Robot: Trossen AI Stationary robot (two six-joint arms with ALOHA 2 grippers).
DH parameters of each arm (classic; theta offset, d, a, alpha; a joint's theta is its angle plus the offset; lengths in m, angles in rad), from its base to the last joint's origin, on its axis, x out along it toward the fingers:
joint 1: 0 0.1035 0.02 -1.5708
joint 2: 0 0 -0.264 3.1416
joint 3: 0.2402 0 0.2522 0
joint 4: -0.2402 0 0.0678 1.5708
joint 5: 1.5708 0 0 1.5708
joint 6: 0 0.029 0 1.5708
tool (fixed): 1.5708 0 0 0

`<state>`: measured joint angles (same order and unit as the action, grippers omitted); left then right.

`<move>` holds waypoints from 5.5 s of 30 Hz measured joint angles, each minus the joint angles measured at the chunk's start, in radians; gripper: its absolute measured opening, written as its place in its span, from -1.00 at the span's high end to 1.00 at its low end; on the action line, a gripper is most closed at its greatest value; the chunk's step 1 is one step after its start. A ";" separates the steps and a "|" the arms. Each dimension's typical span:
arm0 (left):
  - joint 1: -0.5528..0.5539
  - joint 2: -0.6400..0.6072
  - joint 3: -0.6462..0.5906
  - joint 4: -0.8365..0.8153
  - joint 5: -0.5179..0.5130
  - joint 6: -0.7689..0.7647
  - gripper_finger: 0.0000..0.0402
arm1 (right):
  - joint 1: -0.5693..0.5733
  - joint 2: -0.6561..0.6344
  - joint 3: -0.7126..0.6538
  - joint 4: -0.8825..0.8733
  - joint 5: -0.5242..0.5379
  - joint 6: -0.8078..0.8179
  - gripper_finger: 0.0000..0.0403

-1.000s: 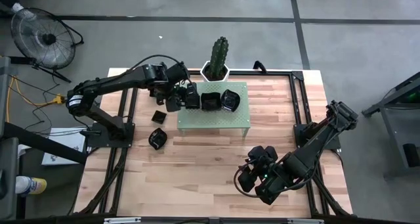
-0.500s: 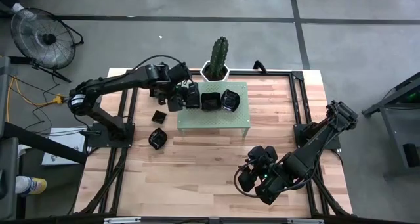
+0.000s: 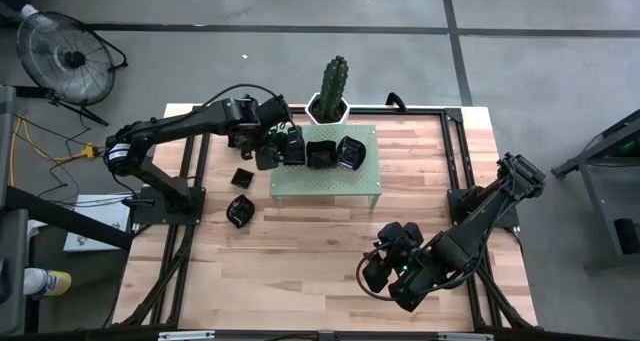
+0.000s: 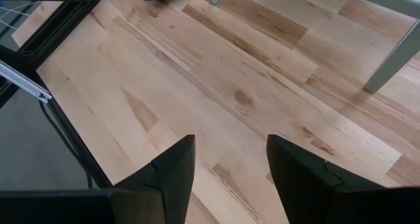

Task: Pick & Place Mini shaped plates
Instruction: Stack the square plate on top of the square plates on the shelf, then stack the leaf shaped plate on top of the leaf shaped plates on the shelf

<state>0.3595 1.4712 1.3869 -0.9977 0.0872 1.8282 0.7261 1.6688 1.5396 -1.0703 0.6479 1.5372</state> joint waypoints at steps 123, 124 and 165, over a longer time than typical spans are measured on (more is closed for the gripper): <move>-0.046 -0.465 -0.920 0.169 0.082 -2.229 0.38 | -0.008 0.000 0.000 -0.001 0.063 -0.118 0.09; -0.046 -0.465 -0.920 0.169 0.081 -2.229 0.40 | -0.008 0.000 0.000 -0.001 0.065 -0.118 0.09; -0.046 -0.465 -0.958 0.194 0.102 -2.225 0.53 | -0.008 0.000 0.000 -0.001 0.077 -0.129 0.09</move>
<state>0.3134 1.0058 0.4292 -0.8036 0.1892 -0.3969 0.7177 1.6691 1.5397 -1.0710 0.7254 1.4082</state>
